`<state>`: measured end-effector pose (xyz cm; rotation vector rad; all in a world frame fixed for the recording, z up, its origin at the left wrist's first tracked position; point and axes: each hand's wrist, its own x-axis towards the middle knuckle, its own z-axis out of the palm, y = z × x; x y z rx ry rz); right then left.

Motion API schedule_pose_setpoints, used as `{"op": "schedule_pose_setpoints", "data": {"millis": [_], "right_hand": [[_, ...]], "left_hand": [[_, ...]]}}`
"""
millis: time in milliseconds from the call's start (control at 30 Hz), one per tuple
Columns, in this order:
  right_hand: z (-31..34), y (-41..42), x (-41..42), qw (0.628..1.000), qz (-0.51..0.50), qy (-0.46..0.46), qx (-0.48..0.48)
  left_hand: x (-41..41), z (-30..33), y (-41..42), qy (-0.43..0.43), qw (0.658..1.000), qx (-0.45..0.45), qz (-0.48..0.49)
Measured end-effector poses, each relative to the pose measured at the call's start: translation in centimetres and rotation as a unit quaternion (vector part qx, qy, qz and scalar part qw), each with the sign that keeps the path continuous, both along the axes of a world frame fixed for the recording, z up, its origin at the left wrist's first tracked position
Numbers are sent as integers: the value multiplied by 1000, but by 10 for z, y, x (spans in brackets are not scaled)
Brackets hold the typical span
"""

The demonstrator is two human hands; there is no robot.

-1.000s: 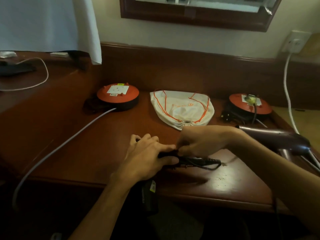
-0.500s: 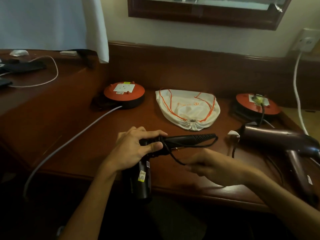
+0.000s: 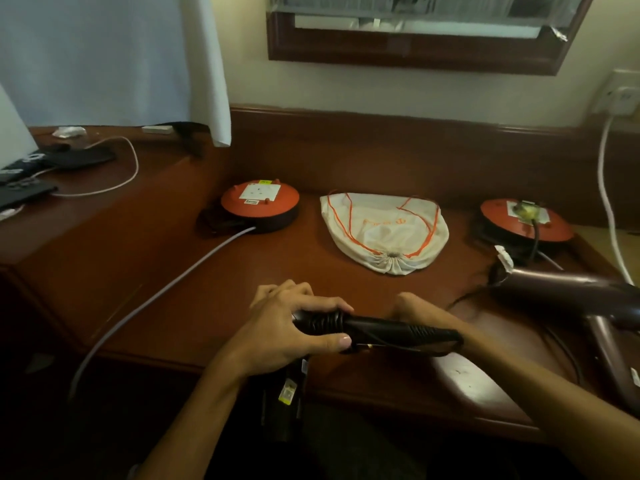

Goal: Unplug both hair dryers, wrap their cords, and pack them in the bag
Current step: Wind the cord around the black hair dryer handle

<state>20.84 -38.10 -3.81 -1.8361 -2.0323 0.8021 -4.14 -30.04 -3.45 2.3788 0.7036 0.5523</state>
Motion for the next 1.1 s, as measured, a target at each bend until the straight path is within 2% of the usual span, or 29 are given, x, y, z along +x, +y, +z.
{"op": "schedule_pose_setpoints", "data": {"millis": [167,333,467,567,667,767,933,1100], "right_hand": [[27,27,-3,995,15,-98,-8],[68,36,-20,992,44,-120,6],[75,26,-37,985,52,-160,-36],[75,18,-41,983,55,-174,-25],[75,11,-43,988,22,-152,8],[75,3,-46,989,-12,-146,35],[98,-17,-28,984,-40,-171,12],[77,-34,-20,997,26,-64,32]], "left_hand": [[13,0,-8,107,990,92,25],[16,-2,-12,167,972,133,95],[23,1,-19,230,956,156,99],[32,5,-17,250,954,151,63],[35,16,-8,216,969,120,18],[35,16,-3,137,981,124,50],[34,10,-3,93,986,92,103],[33,8,-1,77,987,69,124]]}}
